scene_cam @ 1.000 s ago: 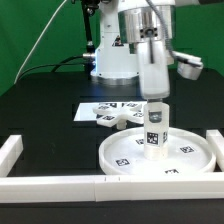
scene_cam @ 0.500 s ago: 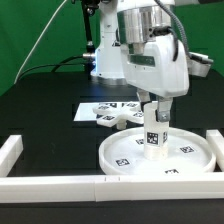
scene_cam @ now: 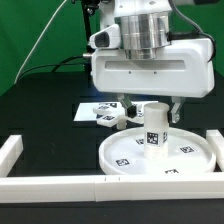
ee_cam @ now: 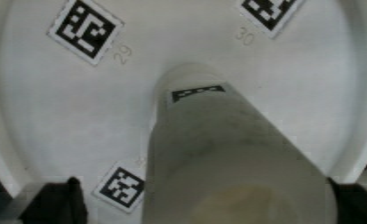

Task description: Assemble round table

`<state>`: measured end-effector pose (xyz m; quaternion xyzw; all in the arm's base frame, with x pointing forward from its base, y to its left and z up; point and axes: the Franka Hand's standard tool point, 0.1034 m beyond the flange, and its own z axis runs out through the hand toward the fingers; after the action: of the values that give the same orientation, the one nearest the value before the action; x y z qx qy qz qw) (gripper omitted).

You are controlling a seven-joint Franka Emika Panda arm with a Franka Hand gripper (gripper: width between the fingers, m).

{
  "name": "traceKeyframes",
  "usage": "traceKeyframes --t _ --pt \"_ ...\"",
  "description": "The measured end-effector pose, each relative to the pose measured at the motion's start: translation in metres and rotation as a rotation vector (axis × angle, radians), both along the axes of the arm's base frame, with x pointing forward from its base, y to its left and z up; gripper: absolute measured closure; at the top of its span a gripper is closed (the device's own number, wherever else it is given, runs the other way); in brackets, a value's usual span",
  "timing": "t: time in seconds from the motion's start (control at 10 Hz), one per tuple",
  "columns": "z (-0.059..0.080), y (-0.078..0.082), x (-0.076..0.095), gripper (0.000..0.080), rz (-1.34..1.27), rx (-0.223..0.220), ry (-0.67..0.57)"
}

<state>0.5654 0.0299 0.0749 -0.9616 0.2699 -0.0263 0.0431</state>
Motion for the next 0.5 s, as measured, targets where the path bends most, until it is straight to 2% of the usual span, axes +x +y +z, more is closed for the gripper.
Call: traceKeyframes --t 0.1,0.2,0.3,0.4,0.5 --pt "0.0 -0.001 0.0 0.015 0.024 -0.002 -0.002" --pt "0.0 0.001 0.0 0.015 0.132 -0.038 0.002" --pt "-0.001 0.018 -0.001 0.015 0.258 -0.082 0.007" --pt "-0.002 0.024 -0.001 0.015 0.286 -0.086 -0.008" --pt "-0.002 0.021 -0.001 0.015 0.274 -0.086 -0.008"
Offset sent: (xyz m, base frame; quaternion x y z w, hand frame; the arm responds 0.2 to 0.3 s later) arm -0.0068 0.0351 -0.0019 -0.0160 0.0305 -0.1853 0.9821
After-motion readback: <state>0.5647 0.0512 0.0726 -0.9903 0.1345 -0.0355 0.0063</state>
